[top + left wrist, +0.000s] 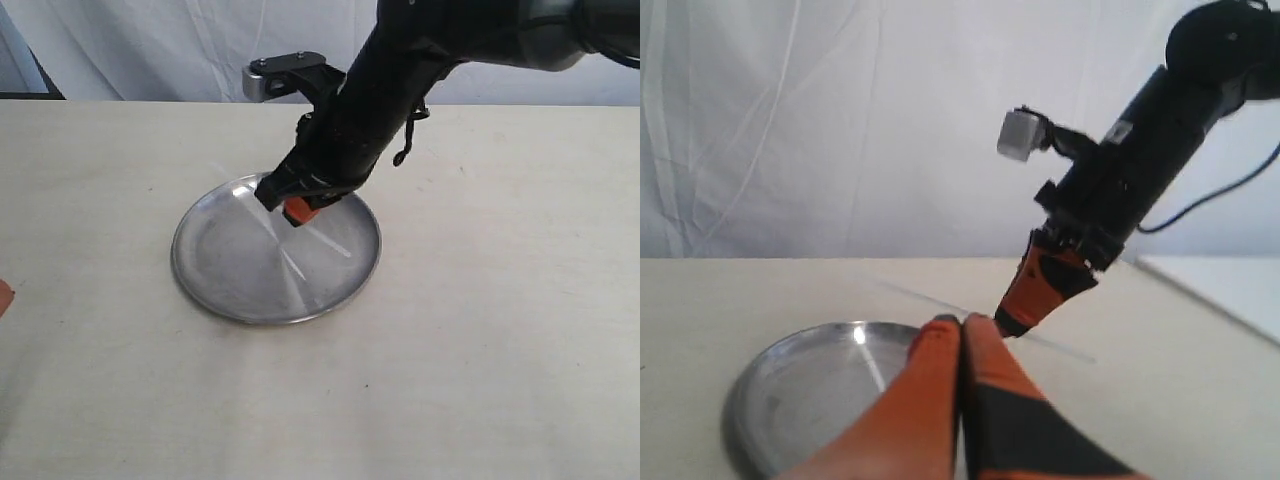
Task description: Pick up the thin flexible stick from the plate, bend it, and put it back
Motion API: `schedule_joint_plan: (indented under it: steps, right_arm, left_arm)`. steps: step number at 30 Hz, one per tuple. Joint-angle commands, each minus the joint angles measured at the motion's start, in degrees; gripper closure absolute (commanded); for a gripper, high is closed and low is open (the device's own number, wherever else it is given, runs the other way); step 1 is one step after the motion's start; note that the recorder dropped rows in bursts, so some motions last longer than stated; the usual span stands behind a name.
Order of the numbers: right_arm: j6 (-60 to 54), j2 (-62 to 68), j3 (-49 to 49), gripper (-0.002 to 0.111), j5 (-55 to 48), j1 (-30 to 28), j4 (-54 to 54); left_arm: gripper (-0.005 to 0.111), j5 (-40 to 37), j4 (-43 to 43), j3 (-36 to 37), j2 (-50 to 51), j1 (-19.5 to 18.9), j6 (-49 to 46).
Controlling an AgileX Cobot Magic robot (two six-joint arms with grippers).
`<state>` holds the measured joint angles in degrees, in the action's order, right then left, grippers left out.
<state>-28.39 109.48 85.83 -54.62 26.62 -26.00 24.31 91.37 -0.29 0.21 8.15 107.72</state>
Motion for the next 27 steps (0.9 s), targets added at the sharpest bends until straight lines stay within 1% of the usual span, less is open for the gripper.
schedule_joint_plan:
  steps: [1,2,4,7,9,12,15,16,18,20,22,24,25,27]
  right_arm:
    - [-4.86,-3.43,-4.60,0.109,-0.32,-0.20,-5.89]
    - [-5.78,-3.93,-5.72,0.109,-0.10,-0.20,-7.34]
    - [-8.25,-4.51,-7.51,0.109,0.11,-0.20,-11.35]
    - [-12.85,-5.29,-9.44,0.109,-0.22,-0.20,-17.85]
    - [-14.92,-5.96,-10.12,0.109,-0.64,-0.20,-21.21]
    - [-17.44,-6.93,-10.24,0.109,-2.33,-0.20,-25.61]
    - [-19.90,-7.59,-10.24,0.109,-4.82,-0.20,-30.99]
    - [-21.10,-7.69,-10.24,0.109,-5.51,-0.20,-32.67]
    - [-22.71,-8.26,-10.24,0.109,-6.77,0.33,-36.07]
    - [-23.47,-8.77,-10.24,0.109,-7.17,1.17,-38.09]
    - [-24.62,-9.28,-10.24,0.109,-7.17,2.29,-39.77]
    - [-25.90,-9.42,-10.24,0.109,-7.46,3.92,-42.13]
    - [-26.42,-9.42,-10.24,0.109,-7.46,4.89,-43.18]
    - [-26.69,-9.42,-10.24,0.109,-6.94,7.16,-43.86]
  left_arm:
    - [0.107,3.32,-16.89,0.29,-0.21,0.01,0.33]
    - [0.107,4.86,-20.37,0.29,-0.21,0.01,-0.02]
    - [0.107,5.15,-26.68,0.29,-0.21,0.01,-0.03]
    - [0.107,5.91,-32.93,0.29,-0.21,0.01,0.13]
    - [0.107,6.84,-35.23,0.29,-0.21,0.01,0.13]
    - [0.107,6.37,-35.24,0.29,-0.21,0.01,-0.04]
    - [0.105,0.84,-34.82,0.29,-0.21,0.01,0.49]
    - [0.102,-2.49,-35.04,0.29,-0.21,0.01,1.64]
    - [0.091,-7.30,-35.75,0.29,-0.21,0.01,5.17]
    - [0.075,-8.91,-35.92,0.29,-0.21,0.01,8.41]
    - [0.057,-9.15,-35.92,0.29,-0.21,0.01,10.63]
    - [0.045,-9.97,-35.92,0.29,-0.21,0.01,10.72]
    - [0.043,-10.34,-36.42,0.29,-0.21,0.01,10.72]
    - [0.044,-9.53,-37.78,0.29,-0.21,0.01,10.72]
